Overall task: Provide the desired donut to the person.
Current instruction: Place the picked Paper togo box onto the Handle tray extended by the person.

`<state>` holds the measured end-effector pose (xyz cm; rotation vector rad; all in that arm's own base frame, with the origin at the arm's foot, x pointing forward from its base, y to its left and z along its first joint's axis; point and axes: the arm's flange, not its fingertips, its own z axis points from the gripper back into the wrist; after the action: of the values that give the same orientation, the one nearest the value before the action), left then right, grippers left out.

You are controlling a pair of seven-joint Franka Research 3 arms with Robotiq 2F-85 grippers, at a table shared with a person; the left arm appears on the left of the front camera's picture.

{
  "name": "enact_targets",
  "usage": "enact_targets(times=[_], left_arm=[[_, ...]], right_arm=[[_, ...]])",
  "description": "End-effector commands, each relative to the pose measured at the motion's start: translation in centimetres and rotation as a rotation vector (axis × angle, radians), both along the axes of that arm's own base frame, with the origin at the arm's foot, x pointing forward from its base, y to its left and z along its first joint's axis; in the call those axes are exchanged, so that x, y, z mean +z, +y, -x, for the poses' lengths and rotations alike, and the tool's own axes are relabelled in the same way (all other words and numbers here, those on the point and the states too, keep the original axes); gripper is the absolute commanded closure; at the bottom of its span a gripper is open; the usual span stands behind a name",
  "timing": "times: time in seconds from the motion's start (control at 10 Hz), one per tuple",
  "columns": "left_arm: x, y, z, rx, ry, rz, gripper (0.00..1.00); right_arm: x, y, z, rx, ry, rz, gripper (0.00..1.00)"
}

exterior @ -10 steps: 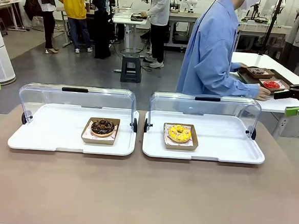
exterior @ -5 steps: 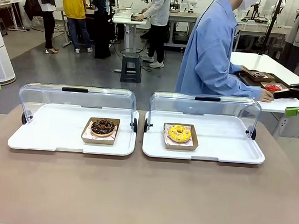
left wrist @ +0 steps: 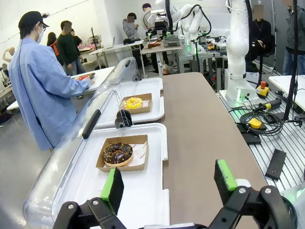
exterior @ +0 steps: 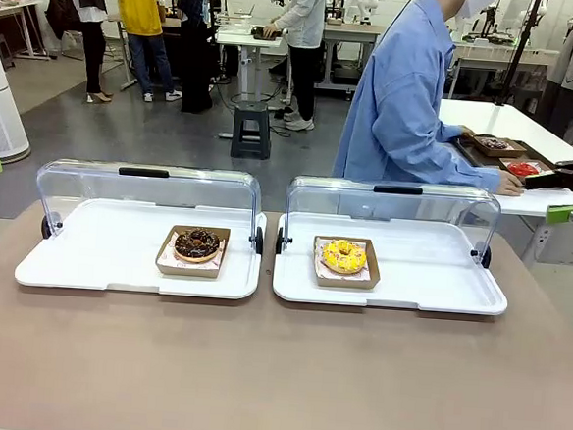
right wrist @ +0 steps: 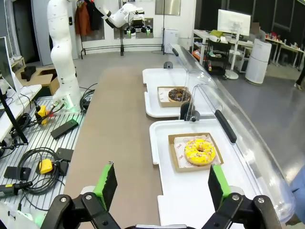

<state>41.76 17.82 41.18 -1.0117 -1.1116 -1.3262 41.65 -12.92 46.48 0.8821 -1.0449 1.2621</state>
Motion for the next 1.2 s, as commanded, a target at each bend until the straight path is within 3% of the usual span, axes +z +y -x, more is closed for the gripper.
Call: enact_targets(times=[0.0, 1.1], left_arm=[[0.26, -0.09, -0.11, 0.022, 0.004, 0.005, 0.00], [0.26, -0.09, -0.11, 0.022, 0.004, 0.005, 0.00]], right_arm=[[-0.04, -0.14, 0.09, 0.005, -0.015, -0.002, 0.00], [-0.04, -0.14, 0.09, 0.005, -0.015, -0.002, 0.00]])
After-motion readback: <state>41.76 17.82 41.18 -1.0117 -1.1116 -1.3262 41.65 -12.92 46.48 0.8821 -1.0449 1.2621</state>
